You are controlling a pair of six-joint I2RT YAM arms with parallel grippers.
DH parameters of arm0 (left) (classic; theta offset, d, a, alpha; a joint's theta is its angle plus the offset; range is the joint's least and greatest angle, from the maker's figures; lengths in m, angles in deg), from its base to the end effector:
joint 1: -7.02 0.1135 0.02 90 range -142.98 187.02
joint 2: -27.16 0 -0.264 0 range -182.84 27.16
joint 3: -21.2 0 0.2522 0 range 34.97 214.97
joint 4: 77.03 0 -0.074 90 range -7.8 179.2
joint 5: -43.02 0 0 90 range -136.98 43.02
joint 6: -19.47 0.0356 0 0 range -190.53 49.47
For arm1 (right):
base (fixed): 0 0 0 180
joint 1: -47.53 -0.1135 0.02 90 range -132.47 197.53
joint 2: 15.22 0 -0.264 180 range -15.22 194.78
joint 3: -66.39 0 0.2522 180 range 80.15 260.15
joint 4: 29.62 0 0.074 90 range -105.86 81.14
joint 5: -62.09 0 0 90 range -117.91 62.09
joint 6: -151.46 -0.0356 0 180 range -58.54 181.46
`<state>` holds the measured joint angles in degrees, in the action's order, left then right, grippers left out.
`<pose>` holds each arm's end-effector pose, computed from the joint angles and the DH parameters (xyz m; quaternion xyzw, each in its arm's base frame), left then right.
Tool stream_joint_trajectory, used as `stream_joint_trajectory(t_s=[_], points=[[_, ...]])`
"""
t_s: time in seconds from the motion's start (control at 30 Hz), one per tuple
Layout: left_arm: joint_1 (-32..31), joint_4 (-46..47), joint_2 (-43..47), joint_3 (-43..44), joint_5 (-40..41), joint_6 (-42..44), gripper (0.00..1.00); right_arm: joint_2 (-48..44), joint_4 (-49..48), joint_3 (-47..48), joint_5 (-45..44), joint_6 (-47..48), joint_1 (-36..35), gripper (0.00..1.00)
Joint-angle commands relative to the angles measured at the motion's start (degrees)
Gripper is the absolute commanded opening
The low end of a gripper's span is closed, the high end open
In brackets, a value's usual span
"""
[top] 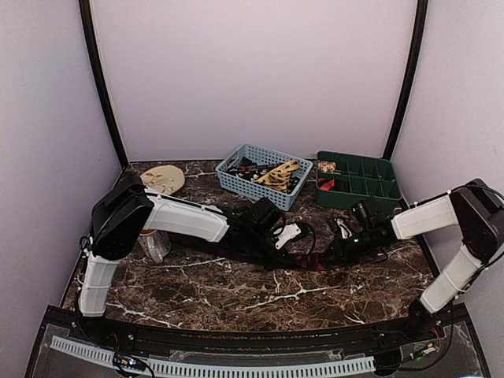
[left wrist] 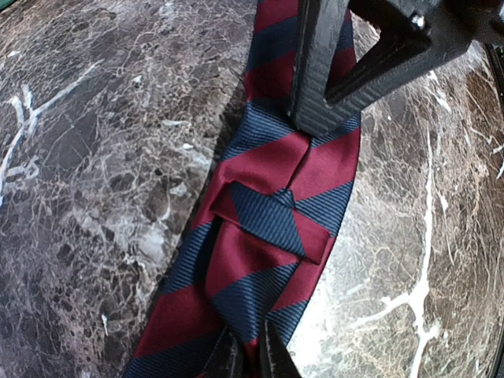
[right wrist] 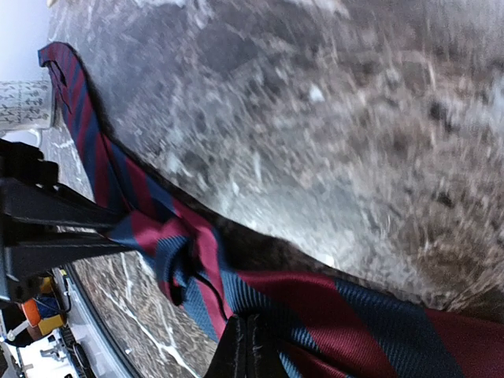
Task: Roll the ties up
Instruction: Tie the tie at the center of the board.
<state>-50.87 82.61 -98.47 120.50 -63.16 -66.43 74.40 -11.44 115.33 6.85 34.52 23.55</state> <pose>0.2436 -0.4068 0.1375 0.5184 0.7620 -0.2819 0.2667 0.2320 0.1254 0.1247 -0.0564 0.9211 0.3699 0.1076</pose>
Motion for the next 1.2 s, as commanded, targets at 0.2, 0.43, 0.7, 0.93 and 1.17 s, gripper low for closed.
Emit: stream_joint_trajectory(t_s=[0.2, 0.43, 0.7, 0.93, 1.17], points=[[-1.6, -3.4, -1.7, 3.9, -2.7, 2.4, 0.12, 1.3, -1.6, -1.7, -0.3, 1.4, -0.8, 0.0], [-2.1, -3.3, -3.8, 5.9, -2.4, 3.0, 0.14, 0.7, -0.7, -1.1, -0.2, 1.7, -0.8, 0.0], [-2.1, -4.1, -4.5, 4.1, -2.0, 3.0, 0.13, -5.7, 0.3, 1.1, 1.1, -1.5, -0.8, 0.23], [-2.1, -3.9, -4.4, 4.0, -2.1, 2.8, 0.14, -2.9, -2.6, 0.3, 4.2, -4.6, -0.8, 0.27], [-2.1, -3.8, -4.4, 3.8, -2.1, 2.7, 0.14, 0.4, -5.9, -0.7, 4.5, -5.7, -1.0, 0.3]])
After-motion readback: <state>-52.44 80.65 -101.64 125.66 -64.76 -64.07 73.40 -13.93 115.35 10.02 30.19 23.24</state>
